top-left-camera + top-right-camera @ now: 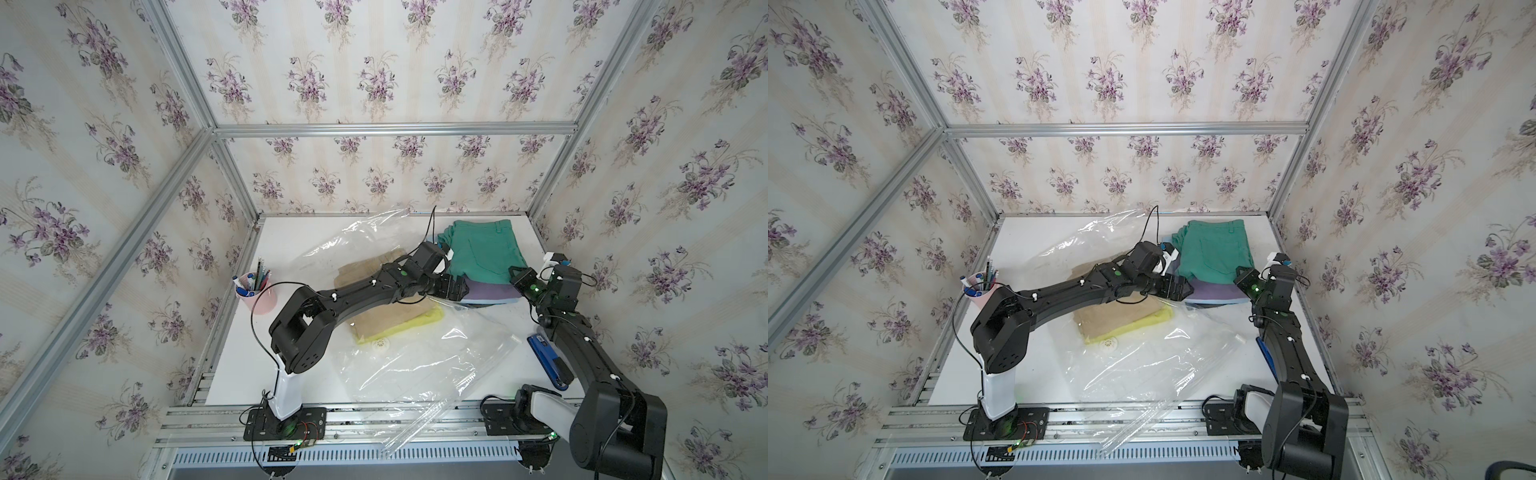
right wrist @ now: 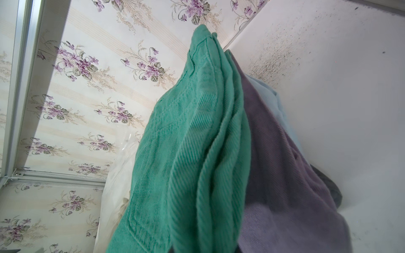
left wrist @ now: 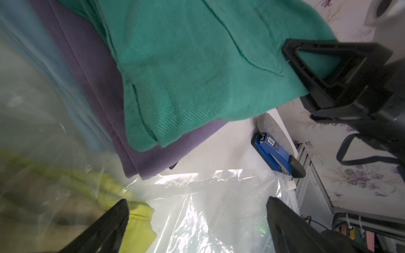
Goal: Take the trousers out of the vacuum bag
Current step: Place the trousers at the center of the board.
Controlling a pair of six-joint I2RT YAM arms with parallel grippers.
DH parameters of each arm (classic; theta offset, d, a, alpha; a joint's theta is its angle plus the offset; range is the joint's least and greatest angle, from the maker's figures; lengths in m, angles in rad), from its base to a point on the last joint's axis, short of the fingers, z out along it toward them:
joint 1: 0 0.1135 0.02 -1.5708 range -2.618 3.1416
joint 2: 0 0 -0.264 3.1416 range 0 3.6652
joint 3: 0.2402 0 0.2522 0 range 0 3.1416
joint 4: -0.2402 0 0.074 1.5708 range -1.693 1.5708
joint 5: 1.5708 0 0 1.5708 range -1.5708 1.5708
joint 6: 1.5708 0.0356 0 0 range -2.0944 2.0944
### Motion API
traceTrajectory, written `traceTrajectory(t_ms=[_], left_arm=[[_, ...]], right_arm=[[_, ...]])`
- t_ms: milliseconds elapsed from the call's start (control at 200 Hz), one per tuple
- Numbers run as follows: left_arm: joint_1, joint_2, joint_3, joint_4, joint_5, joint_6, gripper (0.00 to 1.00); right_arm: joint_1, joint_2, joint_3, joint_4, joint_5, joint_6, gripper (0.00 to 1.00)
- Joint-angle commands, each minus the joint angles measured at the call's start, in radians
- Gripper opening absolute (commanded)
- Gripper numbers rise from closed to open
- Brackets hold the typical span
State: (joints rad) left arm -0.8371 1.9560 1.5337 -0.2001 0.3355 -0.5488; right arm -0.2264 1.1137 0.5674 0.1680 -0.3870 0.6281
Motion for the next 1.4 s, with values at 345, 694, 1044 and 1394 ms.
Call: traceTrajectory(t_ms=[345, 694, 1044, 1394], left_arm=[[-0.084, -0.001, 0.026, 0.064, -0.199, -0.260, 0.09], [-0.097, 0.105, 0.014, 0.268, -0.245, -0.394, 0.00], [-0.095, 0.219, 0.051, 0.332, -0.367, -0.522, 0.00], [-0.063, 0.295, 0.110, 0.393, -0.441, -0.566, 0.00]], right_arm=[[-0.003, -0.008, -0.005, 0.082, -0.054, 0.051, 0.00], [-0.003, -0.006, -0.013, 0.091, -0.069, 0.064, 0.00], [-0.003, -0.005, -0.037, 0.114, -0.070, 0.076, 0.00], [-0.008, -0.007, -0.044, 0.111, -0.079, 0.062, 0.00]])
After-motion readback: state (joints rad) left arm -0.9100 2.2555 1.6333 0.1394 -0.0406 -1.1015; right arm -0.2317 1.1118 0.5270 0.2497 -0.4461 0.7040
